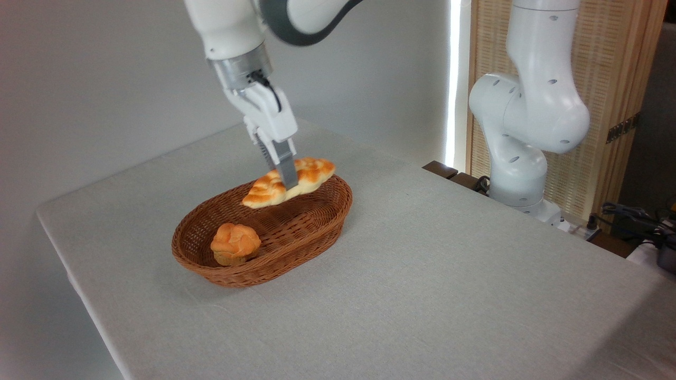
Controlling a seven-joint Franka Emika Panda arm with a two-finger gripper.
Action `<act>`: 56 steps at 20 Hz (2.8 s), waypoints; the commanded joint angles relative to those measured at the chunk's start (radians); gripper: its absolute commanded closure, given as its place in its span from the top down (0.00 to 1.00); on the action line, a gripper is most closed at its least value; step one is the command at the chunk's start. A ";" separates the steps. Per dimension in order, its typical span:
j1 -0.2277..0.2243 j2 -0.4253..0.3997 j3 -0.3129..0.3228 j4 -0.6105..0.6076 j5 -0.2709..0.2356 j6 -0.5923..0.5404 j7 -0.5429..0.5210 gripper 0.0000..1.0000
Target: Put bread into the basket
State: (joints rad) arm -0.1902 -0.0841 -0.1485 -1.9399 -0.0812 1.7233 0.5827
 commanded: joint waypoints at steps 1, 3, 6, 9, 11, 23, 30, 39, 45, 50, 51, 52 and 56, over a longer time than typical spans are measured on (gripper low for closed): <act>0.003 0.059 -0.020 0.025 0.003 0.036 -0.054 0.43; 0.003 0.066 -0.026 0.018 0.006 0.036 -0.054 0.87; 0.003 0.067 -0.028 -0.004 0.023 0.035 -0.052 0.96; 0.000 0.067 -0.062 -0.033 0.083 0.032 -0.055 0.97; 0.000 0.067 -0.062 -0.033 0.083 0.032 -0.055 0.98; 0.008 0.044 -0.001 0.019 0.074 0.035 -0.052 1.00; 0.011 0.030 0.179 0.209 -0.029 0.019 -0.041 1.00; 0.050 0.024 0.257 0.289 -0.022 -0.103 0.137 1.00; 0.153 0.036 0.167 0.303 -0.022 -0.103 0.126 1.00; 0.179 0.044 0.113 0.302 -0.017 -0.103 0.046 1.00; 0.179 0.044 0.113 0.303 -0.017 -0.103 0.049 1.00; 0.179 0.044 0.113 0.303 -0.015 -0.102 0.051 1.00; 0.178 0.044 0.102 0.305 -0.014 -0.113 0.048 1.00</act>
State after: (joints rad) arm -0.0226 -0.0483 -0.0331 -1.6620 -0.0889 1.6499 0.6420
